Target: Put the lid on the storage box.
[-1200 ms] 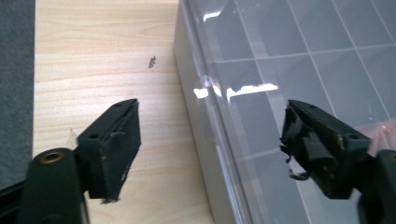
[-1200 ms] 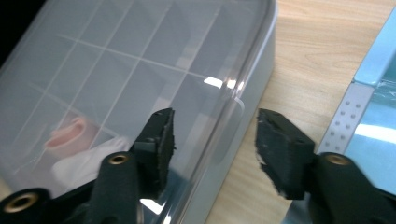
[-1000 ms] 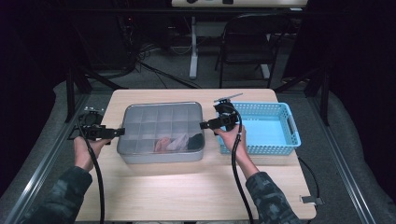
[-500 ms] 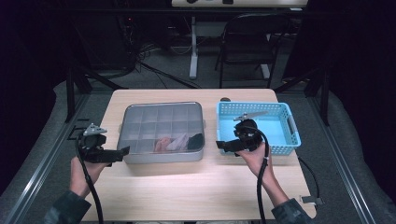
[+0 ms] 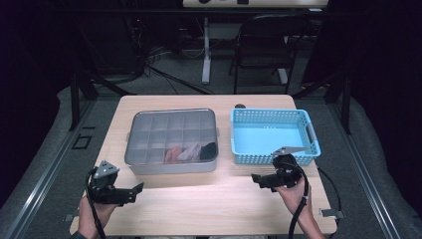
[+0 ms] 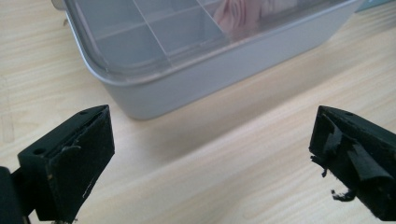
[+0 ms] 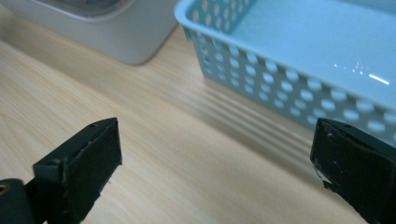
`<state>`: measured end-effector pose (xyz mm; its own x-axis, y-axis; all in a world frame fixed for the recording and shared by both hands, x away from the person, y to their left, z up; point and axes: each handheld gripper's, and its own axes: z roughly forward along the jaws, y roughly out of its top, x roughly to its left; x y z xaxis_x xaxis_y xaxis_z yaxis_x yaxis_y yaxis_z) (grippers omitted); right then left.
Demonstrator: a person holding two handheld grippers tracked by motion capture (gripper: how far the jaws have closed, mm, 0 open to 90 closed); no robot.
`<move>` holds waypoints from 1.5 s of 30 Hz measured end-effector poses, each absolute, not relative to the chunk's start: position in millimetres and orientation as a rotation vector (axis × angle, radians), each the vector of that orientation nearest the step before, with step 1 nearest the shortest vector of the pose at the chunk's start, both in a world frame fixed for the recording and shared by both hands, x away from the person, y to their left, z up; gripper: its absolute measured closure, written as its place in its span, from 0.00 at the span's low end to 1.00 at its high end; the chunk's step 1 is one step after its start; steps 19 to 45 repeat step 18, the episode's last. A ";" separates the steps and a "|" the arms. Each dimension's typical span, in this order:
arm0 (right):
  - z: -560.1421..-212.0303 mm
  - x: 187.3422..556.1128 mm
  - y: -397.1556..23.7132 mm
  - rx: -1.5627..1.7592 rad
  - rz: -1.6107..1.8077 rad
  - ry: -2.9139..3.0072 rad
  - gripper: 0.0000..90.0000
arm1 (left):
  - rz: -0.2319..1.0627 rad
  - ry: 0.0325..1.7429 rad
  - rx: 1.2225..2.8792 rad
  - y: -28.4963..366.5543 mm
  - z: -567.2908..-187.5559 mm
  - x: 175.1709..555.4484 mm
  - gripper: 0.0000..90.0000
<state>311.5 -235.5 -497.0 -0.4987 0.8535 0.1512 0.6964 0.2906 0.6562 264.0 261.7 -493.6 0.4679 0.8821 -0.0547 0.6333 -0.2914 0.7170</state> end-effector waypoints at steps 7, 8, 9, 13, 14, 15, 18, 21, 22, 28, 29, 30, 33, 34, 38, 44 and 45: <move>-521.1 297.3 -251.1 1.481 0.967 2.254 0.00 | 0.426 1.305 1.944 265.6 -514.4 253.4 0.00; -525.2 296.2 -252.3 1.489 0.964 2.247 0.00 | 0.401 1.310 1.935 266.1 -516.9 253.4 0.00; -529.2 295.6 -253.2 1.498 0.973 2.243 0.00 | 0.386 1.307 1.937 265.6 -518.5 253.9 0.00; -540.5 294.1 -255.2 1.532 0.959 2.254 0.00 | 0.398 1.295 1.950 264.2 -525.1 256.1 0.00; -542.1 294.2 -255.7 1.534 0.953 2.257 0.00 | 0.392 1.297 1.952 264.1 -526.1 257.0 0.00; -543.3 294.4 -255.5 1.543 0.940 2.252 0.00 | 0.395 1.295 1.958 264.2 -526.8 257.9 0.00; -547.3 296.7 -255.9 1.543 0.899 2.260 0.00 | 0.398 1.293 1.967 264.7 -528.2 259.8 0.00; -547.3 296.7 -255.9 1.543 0.899 2.260 0.00 | 0.398 1.293 1.967 264.7 -528.2 259.8 0.00; -547.3 296.7 -255.9 1.543 0.899 2.260 0.00 | 0.398 1.293 1.967 264.7 -528.2 259.8 0.00; -547.3 296.7 -255.9 1.543 0.899 2.260 0.00 | 0.398 1.293 1.967 264.7 -528.2 259.8 0.00; -547.3 296.7 -255.9 1.543 0.899 2.260 0.00 | 0.398 1.293 1.967 264.7 -528.2 259.8 0.00; -547.3 296.7 -255.9 1.543 0.899 2.260 0.00 | 0.398 1.293 1.967 264.7 -528.2 259.8 0.00; -547.3 296.7 -255.9 1.543 0.899 2.260 0.00 | 0.398 1.293 1.967 264.7 -528.2 259.8 0.00; -547.3 296.7 -255.9 1.543 0.899 2.260 0.00 | 0.398 1.293 1.967 264.7 -528.2 259.8 0.00; -547.3 296.7 -255.9 1.543 0.899 2.260 0.00 | 0.398 1.293 1.967 264.7 -528.2 259.8 0.00; -547.3 296.7 -255.9 1.543 0.899 2.260 0.00 | 0.398 1.293 1.967 264.7 -528.2 259.8 0.00; -547.3 296.7 -255.9 1.543 0.899 2.260 0.00 | 0.398 1.293 1.967 264.7 -528.2 259.8 0.00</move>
